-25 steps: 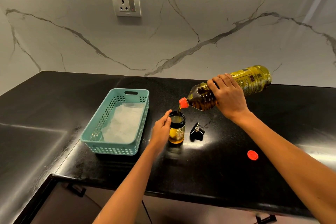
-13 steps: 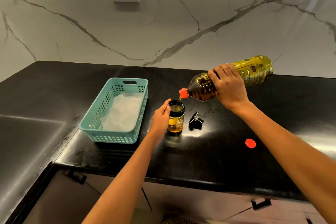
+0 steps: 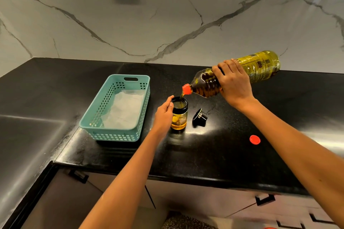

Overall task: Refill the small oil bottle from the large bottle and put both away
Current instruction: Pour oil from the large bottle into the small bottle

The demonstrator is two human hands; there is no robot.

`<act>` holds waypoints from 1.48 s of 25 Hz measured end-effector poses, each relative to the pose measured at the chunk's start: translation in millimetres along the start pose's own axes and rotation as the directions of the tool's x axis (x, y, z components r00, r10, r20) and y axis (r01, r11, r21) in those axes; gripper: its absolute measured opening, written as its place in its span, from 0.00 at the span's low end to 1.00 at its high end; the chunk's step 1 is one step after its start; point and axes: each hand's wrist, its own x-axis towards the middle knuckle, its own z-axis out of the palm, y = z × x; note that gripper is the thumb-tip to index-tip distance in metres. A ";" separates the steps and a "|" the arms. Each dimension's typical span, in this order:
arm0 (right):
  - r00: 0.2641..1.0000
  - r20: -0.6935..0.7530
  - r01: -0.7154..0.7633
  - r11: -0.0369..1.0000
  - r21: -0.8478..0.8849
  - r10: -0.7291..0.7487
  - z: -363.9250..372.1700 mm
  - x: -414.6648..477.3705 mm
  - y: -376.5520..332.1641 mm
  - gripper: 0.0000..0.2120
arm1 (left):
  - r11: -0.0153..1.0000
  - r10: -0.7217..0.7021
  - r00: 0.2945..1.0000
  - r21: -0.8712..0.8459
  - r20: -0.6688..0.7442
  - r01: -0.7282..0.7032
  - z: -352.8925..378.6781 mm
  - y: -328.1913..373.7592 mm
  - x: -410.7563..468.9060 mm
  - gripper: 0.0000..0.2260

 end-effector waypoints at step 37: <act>1.000 0.006 0.005 0.998 -0.062 -0.005 -2.3 0.7 1.9 0.26 | 0.999 0.013 1.000 0.050 -0.022 -0.012 1.4 -4.6 1.2 0.17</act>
